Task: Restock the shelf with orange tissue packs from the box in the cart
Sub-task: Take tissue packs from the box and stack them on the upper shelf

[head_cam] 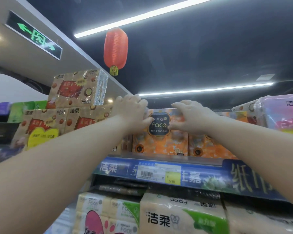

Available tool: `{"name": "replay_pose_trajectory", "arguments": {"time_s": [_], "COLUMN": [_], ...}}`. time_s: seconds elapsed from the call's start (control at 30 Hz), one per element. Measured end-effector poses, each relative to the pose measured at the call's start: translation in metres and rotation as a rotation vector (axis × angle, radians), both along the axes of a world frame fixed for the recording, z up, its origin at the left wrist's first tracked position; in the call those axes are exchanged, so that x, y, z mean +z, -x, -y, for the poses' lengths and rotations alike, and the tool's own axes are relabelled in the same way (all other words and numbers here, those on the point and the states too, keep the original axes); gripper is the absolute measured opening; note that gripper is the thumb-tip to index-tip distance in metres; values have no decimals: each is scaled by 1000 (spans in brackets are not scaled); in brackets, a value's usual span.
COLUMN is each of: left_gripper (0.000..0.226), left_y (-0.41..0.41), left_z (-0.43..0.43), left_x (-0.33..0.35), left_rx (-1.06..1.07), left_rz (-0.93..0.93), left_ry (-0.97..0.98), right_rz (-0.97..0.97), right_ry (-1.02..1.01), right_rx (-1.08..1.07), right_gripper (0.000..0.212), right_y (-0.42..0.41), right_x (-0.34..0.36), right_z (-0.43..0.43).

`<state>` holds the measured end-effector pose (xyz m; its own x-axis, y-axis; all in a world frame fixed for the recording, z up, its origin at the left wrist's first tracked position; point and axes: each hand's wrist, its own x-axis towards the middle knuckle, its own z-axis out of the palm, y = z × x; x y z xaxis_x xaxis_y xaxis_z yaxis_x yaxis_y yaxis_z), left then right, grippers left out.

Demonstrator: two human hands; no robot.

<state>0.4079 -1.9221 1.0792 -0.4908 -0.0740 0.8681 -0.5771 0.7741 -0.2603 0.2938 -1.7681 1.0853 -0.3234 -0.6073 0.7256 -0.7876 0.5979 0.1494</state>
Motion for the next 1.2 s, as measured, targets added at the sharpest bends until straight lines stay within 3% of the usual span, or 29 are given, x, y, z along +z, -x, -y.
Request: {"name": "replay_pose_trajectory", "arguments": {"time_s": [0.33, 0.77, 1.2], "left_gripper": [77, 69, 66], "left_y": [-40, -137, -165], "left_z": [-35, -88, -286], "left_x": [-46, -164, -249], "left_rx": [-44, -277, -669], "left_rz": [109, 370, 606], "left_ry": [-161, -328, -423], "right_rz": [74, 348, 603], "right_ry": [-64, -169, -192], "right_rx": [-38, -311, -621], "right_gripper": [72, 68, 67], "right_y": [-47, -178, -288], "right_x": [-31, -146, -224], "right_z": [-54, -132, -351]}}
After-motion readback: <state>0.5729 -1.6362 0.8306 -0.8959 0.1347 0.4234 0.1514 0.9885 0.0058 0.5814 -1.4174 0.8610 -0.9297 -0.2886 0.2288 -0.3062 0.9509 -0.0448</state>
